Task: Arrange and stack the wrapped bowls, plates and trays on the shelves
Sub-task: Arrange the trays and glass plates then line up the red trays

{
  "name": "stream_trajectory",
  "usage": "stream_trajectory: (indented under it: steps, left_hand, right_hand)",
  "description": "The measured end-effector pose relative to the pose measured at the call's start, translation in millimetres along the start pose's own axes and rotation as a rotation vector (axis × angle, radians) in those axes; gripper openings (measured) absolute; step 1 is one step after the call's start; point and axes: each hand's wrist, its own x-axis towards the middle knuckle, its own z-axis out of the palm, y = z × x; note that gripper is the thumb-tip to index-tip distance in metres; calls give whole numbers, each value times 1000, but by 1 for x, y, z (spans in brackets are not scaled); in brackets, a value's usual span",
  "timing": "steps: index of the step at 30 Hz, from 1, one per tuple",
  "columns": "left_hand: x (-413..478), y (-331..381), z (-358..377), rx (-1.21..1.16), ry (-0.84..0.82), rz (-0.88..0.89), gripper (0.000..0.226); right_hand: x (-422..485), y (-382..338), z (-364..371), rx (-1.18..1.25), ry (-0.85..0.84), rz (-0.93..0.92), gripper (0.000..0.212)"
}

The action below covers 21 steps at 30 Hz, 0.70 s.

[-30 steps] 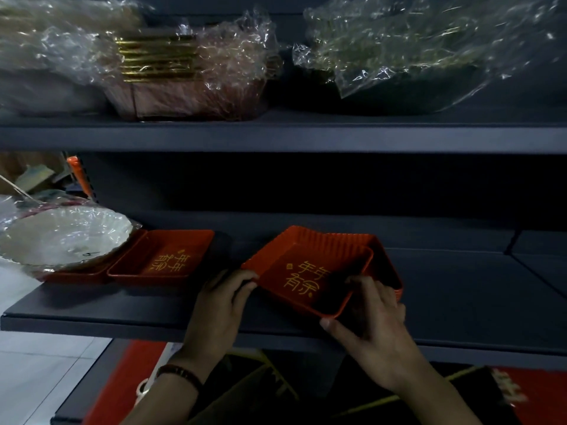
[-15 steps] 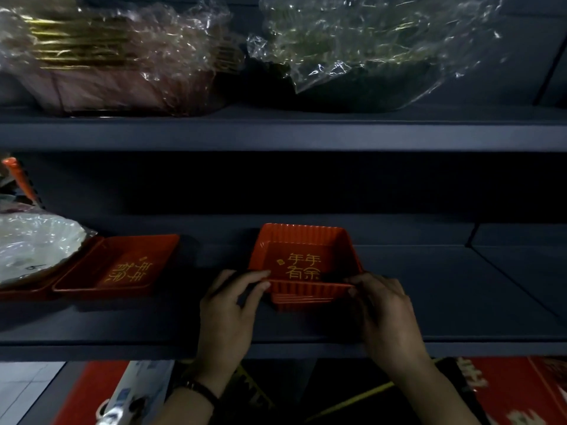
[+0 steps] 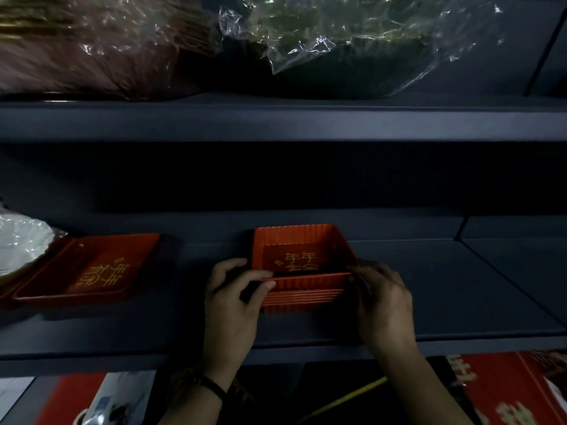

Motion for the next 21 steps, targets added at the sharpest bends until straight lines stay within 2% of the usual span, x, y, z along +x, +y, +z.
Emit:
stream_trajectory:
  steps: [4,8,12,15,18,21]
  left_hand:
    - [-2,-8,1,33,-106,53,24]
    - [3,-7,-13,24,-165,7,42]
    - [4,-6,-32,-9,-240,5,24]
    - [5,-20,-55,-1,-233,-87,19]
    - [9,-47,-89,180,-173,-47,16]
    - [7,-72,-125,343,-98,-54,21]
  right_hand:
    - [-1,-1,0,-62,-171,65,61]
    - [-2,-13,-9,-49,-346,141,70]
    - [-7,-18,-7,-95,-377,188,79]
    - [-14,-39,2,-164,-268,169,60]
    - [-24,-73,15,-106,-164,37,38]
    - [-37,-104,31,62,-250,-74,38]
